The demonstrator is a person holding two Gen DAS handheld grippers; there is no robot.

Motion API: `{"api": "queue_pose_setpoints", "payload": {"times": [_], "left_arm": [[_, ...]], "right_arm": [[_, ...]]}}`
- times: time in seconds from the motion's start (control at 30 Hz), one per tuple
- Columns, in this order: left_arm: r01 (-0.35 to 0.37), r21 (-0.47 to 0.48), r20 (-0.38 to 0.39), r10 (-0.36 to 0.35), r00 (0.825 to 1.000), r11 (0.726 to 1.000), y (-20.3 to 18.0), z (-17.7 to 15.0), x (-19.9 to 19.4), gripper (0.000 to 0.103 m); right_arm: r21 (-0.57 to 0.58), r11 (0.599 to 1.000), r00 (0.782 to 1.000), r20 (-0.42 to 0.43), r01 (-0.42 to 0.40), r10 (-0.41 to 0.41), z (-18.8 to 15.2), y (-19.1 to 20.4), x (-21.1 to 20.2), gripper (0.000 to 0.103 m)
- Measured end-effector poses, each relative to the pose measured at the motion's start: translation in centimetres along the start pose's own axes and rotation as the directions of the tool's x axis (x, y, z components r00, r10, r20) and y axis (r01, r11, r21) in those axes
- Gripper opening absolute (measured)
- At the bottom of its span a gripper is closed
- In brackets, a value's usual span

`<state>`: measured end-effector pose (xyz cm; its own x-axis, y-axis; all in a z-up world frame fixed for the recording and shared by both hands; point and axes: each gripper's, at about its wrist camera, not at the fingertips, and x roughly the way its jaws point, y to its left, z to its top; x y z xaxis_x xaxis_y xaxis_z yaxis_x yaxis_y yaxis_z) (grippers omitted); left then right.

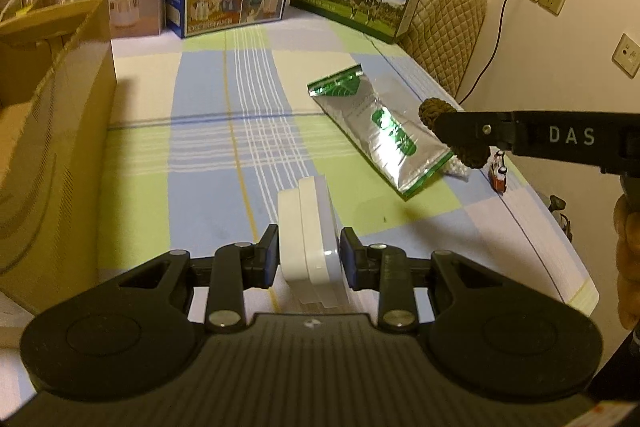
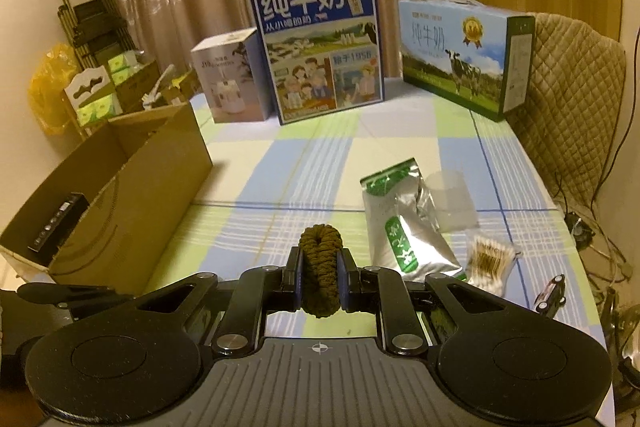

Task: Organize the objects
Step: 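Lift the white container with the left tool while the right tool lifts the hair tie, then carry the white container and hair tie over the cardboard box with both tools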

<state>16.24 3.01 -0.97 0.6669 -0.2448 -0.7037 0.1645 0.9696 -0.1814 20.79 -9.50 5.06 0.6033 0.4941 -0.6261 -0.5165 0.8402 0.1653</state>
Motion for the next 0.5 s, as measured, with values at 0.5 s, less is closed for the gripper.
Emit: {"api": "queue_pose_setpoints", "payload": {"times": [0.5], "left_arm": [[-0.11,0.015,0.174,0.105,0.979,0.994,2.2,3.6,-8.1,0.027]], "right_arm": [[-0.053,0.992,0.989,0.086,-0.113,0.117,3.0,5.3,-1.3,0.014]]}}
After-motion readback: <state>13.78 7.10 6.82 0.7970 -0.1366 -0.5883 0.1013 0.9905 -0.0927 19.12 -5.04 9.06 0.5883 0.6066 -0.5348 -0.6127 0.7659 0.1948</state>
